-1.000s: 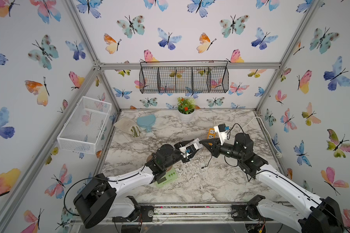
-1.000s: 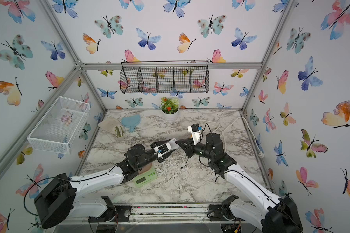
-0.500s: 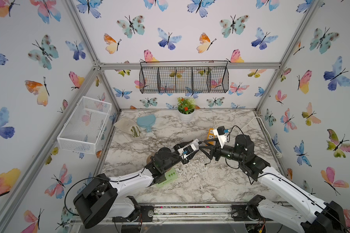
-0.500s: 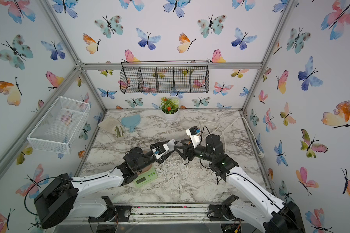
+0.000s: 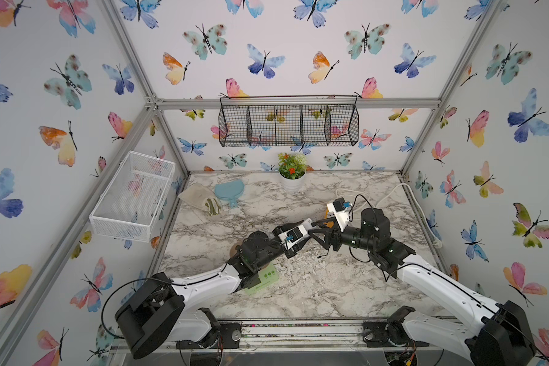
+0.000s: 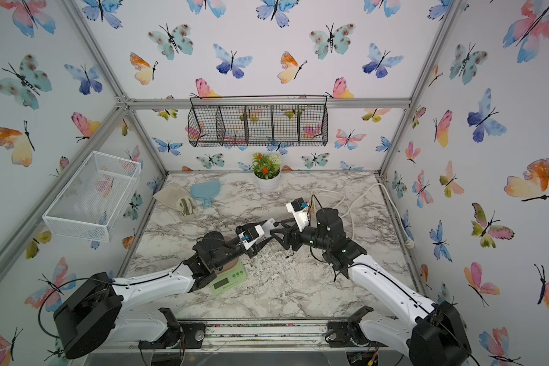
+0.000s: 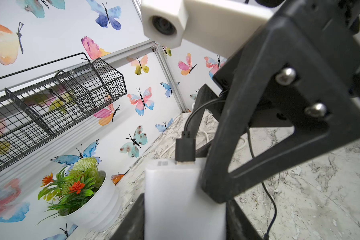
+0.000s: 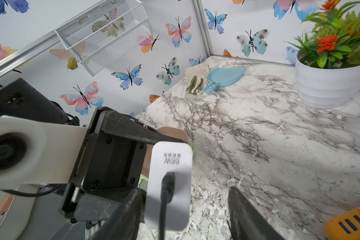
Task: Charge the electronic scale
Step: Insert the charging cable into the plug.
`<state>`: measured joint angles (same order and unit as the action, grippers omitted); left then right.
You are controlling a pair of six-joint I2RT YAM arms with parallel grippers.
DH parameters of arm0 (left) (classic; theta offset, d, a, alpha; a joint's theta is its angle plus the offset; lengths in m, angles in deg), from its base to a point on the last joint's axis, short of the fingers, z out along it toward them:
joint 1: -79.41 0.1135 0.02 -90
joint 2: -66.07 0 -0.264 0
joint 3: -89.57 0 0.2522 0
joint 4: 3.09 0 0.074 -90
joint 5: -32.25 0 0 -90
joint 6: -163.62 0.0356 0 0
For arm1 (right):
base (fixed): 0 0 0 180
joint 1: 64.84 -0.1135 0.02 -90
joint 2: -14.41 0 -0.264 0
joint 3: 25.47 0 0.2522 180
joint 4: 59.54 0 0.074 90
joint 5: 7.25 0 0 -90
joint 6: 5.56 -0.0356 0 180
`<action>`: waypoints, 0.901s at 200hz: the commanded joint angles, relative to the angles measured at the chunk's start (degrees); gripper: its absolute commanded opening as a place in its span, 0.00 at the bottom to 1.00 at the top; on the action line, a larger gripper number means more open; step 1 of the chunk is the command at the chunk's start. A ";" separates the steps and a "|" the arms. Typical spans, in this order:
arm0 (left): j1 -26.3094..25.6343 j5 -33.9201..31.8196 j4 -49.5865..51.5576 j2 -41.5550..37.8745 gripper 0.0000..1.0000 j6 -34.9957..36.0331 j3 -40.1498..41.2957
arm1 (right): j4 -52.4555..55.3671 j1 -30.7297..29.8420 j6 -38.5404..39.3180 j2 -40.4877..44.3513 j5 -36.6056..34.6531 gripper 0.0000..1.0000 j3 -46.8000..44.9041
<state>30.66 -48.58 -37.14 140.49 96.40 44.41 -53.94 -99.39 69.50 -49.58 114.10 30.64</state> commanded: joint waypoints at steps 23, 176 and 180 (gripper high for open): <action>-0.32 1.73 -2.56 1.28 0.04 -0.48 -2.35 | -1.69 -0.35 -0.41 -1.63 2.17 0.63 2.74; -0.37 -4.40 3.10 4.07 0.98 -5.92 -8.46 | 9.73 0.61 7.68 -1.96 -23.25 0.02 9.67; -0.24 -5.33 3.23 4.43 0.98 -6.59 -8.77 | 10.27 0.77 7.98 -1.93 -25.33 0.02 10.11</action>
<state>30.26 -47.99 -35.52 143.83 93.67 38.49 -49.04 -99.25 72.78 -52.64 104.16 36.87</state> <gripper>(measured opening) 0.984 0.302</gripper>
